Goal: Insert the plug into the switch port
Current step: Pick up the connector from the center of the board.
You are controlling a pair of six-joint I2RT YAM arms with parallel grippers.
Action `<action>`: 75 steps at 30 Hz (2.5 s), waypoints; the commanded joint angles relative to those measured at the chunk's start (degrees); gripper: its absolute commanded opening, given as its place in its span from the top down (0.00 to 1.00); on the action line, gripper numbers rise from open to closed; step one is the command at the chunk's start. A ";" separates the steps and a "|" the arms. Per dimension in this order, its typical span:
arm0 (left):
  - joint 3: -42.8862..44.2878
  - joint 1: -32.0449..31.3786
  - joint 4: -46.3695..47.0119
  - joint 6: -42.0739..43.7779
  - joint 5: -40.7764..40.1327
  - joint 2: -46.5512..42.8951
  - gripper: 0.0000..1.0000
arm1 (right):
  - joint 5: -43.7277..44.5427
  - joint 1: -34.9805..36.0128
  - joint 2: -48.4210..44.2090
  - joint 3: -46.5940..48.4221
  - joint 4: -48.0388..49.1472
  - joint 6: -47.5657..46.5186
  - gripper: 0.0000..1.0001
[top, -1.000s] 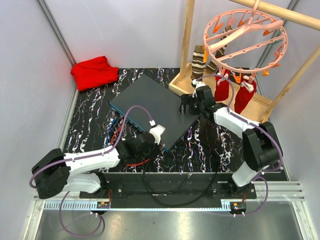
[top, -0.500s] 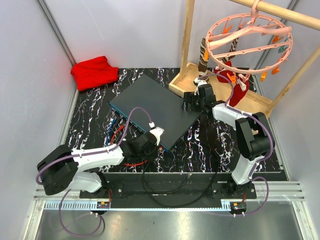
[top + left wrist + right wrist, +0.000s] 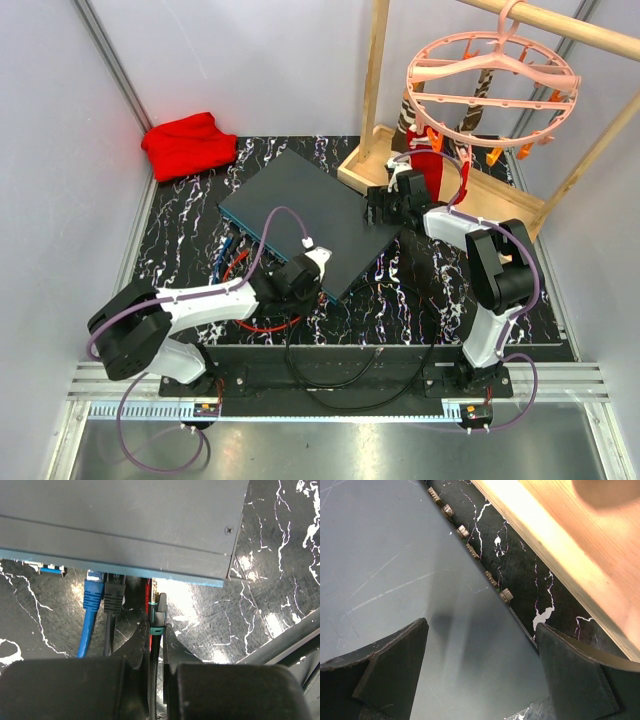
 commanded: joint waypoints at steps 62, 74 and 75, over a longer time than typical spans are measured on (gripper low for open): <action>10.98 4.18 10.09 8.16 6.32 6.32 0.97 | -18.74 -1.25 5.55 3.56 -2.68 -2.38 0.03; 10.11 4.01 9.41 6.75 3.95 3.95 0.82 | -19.09 -1.25 5.12 3.20 -2.33 -2.46 0.03; 9.84 4.01 8.61 6.75 2.47 3.25 0.80 | -18.74 -1.25 5.03 3.20 -2.33 -2.55 0.03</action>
